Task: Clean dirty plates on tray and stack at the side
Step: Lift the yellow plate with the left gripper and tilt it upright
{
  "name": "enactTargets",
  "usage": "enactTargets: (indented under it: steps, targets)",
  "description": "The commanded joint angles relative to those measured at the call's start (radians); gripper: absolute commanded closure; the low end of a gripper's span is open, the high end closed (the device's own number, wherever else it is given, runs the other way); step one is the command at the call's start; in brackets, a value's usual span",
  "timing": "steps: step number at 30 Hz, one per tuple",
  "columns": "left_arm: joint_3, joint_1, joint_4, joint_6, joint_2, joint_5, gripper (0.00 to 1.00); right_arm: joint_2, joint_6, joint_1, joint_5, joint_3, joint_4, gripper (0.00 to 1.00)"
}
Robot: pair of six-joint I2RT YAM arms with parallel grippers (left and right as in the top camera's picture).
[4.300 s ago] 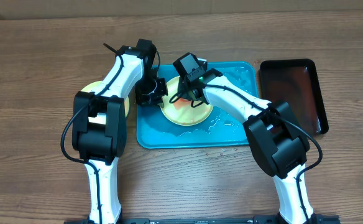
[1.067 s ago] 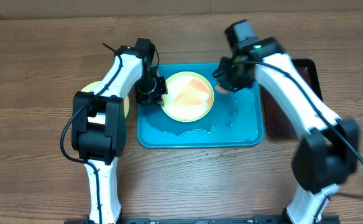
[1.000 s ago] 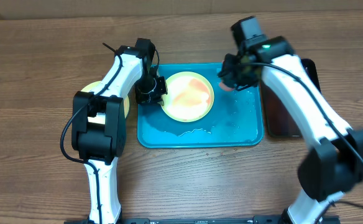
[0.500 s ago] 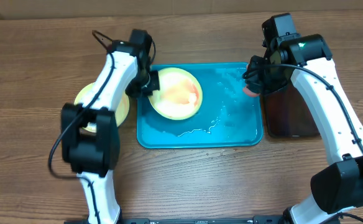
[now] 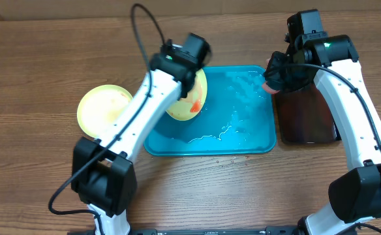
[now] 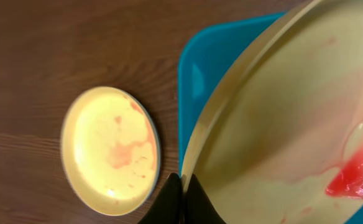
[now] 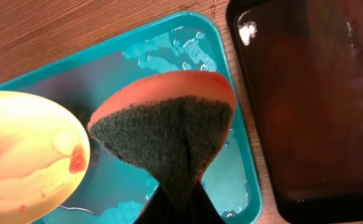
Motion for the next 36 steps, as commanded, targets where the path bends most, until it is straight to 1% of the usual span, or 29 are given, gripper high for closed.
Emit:
enactTargets:
  steps: [1,3,7,20,29,32,36]
  targets:
    - [0.01,-0.064,0.004,-0.085,-0.016,-0.253,0.96,-0.025,-0.008,-0.004,0.01,0.004,0.013,0.96]
    - [0.01,-0.11,0.002,-0.106,-0.016,-0.333,0.96,-0.025,-0.007,-0.004,0.01,0.004,0.013,0.96]
    - [0.01,-0.16,0.003,-0.106,-0.016,-0.41,0.96,-0.025,-0.003,-0.004,0.01,0.004,0.018,0.96]
    - [0.01,-0.26,0.005,-0.106,-0.016,-0.673,0.96,-0.025,0.02,-0.004,0.009,0.004,0.026,0.96]
    - [0.01,-0.322,0.005,-0.106,-0.016,-0.894,0.96,-0.025,0.02,-0.004,0.006,0.004,0.028,0.96]
    - [0.01,-0.347,0.005,-0.106,-0.016,-0.937,0.96,-0.025,0.02,-0.004,0.002,0.004,0.028,0.96]
    - [0.01,-0.357,0.005,-0.106,-0.016,-0.947,0.96,-0.025,0.02,-0.004,0.002,0.004,0.028,0.96]
